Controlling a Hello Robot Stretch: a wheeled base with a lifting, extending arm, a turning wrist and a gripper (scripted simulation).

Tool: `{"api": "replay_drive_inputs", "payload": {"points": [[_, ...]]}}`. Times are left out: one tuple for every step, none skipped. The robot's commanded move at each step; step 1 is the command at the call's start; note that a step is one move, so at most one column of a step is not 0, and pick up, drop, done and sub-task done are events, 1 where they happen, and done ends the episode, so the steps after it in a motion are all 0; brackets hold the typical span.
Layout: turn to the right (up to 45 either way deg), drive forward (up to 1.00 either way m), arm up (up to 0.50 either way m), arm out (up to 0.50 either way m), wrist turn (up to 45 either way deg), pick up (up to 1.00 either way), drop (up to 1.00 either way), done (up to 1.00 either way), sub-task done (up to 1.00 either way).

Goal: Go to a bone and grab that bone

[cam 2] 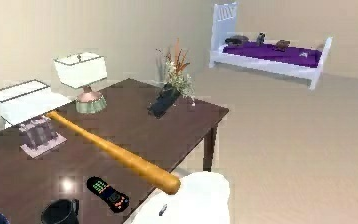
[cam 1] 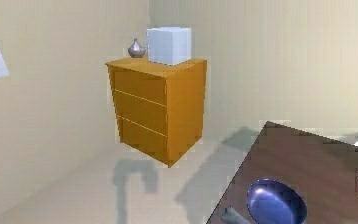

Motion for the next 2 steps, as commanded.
{"api": "replay_drive_inputs", "payload": {"points": [[-45.0, 0.0, 0.0, 0.0, 0.0, 0.0, 0.0, 0.0, 0.0], [-12.0, 0.0, 0.0, 0.0, 0.0, 0.0, 0.0, 0.0, 0.0]]}}
